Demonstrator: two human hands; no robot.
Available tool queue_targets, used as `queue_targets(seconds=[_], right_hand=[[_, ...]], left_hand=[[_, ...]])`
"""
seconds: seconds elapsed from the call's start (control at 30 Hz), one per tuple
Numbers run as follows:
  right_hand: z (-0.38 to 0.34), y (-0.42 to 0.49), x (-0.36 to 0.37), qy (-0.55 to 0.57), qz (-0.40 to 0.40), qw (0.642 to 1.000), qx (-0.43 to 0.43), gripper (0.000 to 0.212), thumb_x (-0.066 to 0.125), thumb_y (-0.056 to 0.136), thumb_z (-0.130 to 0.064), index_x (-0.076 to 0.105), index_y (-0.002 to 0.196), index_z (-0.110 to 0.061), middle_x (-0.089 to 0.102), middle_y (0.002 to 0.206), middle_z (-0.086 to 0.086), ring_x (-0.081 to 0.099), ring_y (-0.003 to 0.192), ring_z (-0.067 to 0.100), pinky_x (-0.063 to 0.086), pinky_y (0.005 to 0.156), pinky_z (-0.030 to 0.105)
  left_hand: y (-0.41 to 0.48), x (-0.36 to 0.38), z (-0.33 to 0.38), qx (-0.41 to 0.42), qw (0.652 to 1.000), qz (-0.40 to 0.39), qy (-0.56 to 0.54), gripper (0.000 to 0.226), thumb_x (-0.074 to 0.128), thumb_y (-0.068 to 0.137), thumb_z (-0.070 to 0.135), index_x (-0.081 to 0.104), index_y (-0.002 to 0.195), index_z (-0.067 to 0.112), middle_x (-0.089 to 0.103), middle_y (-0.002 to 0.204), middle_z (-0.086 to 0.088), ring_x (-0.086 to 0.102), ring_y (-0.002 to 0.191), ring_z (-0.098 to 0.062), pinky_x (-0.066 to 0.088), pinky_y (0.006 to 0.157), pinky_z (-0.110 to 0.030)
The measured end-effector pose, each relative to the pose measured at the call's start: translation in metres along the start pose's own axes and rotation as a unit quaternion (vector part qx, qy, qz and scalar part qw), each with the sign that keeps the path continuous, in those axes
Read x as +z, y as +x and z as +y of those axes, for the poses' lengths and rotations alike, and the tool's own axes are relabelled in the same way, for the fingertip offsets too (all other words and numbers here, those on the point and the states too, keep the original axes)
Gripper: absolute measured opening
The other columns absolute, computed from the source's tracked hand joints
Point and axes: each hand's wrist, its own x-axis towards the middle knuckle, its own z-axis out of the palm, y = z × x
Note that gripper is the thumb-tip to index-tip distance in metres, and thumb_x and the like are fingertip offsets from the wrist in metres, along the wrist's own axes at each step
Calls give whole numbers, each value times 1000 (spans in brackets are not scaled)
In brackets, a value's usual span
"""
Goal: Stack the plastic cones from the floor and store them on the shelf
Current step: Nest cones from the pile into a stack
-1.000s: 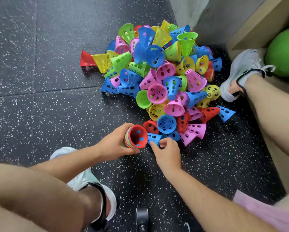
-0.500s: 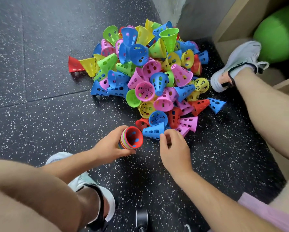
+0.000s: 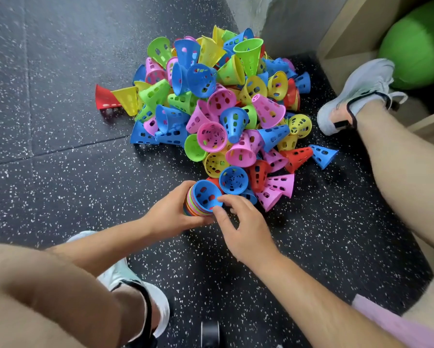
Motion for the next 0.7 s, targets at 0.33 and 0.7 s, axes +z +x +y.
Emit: queue_targets(seconds=[0.33, 0.7], right_hand=[[44, 40, -1, -238, -14, 970, 37, 35, 63, 93, -21, 61, 128, -17, 45, 112, 2, 43, 108, 22, 47, 94, 41], [62, 53, 1, -387, 88, 912, -100, 17, 76, 80, -6, 66, 91, -14, 56, 97, 3, 51, 89, 28, 48, 71, 38]], left_hand=[[1, 5, -8, -32, 999, 5, -5, 76, 87, 62, 62, 47, 125, 45, 66, 115, 25, 65, 106, 2, 52, 101, -40], [10, -7, -8, -33, 999, 29, 28, 75, 90, 66, 55, 45, 126, 44, 62, 117, 28, 61, 108, 6, 50, 103, -37]])
